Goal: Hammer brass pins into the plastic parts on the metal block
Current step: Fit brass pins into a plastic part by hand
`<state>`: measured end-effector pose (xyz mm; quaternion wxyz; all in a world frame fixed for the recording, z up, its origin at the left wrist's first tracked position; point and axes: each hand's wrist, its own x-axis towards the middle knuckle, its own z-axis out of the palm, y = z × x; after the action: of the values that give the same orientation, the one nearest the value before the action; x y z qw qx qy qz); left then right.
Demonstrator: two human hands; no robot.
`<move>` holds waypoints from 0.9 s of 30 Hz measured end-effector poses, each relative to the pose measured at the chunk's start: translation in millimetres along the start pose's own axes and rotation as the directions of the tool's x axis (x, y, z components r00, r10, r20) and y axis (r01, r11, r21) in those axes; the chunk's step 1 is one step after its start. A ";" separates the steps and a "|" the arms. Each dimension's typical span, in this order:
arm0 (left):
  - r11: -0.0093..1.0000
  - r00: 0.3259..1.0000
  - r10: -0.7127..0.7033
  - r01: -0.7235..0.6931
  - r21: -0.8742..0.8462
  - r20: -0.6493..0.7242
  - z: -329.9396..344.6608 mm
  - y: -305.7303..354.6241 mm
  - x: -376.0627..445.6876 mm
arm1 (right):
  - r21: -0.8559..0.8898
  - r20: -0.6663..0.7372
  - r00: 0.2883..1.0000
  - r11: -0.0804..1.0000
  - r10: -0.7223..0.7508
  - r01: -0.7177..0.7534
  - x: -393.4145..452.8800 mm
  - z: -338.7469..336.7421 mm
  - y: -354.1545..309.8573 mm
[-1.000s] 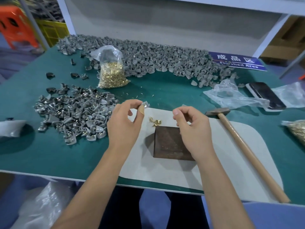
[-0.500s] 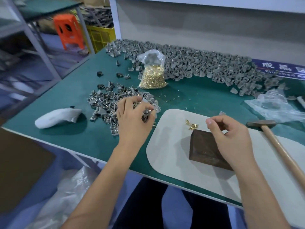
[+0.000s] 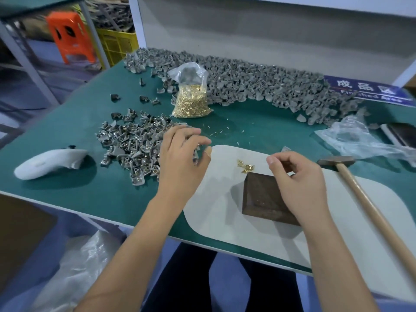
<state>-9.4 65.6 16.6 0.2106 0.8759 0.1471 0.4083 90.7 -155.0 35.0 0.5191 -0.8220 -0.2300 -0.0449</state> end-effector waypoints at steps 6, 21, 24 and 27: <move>0.974 0.966 0.117 -0.067 -0.217 0.229 39.4 63.3 25.4 | 0.211 -0.272 0.936 0.963 0.225 -0.170 2.2 -4.6 0.8; 0.984 0.643 0.110 -0.178 0.008 0.758 140.7 103.2 82.1 | 0.343 -0.346 0.872 0.912 0.346 -0.225 8.3 -8.4 7.0; 0.990 0.657 0.121 -0.131 -0.045 0.744 138.9 104.3 80.9 | 0.316 -0.344 0.878 0.921 0.333 -0.226 7.7 -9.6 5.7; 0.969 0.732 0.101 0.082 -0.235 0.674 122.0 98.0 78.1 | 0.275 -0.308 0.908 0.940 0.283 -0.200 7.1 -9.6 4.5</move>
<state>142.5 -16.3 45.0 0.3557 0.9316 0.0029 0.0754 100.5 -162.7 37.9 0.6470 -0.7558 -0.0354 -0.0944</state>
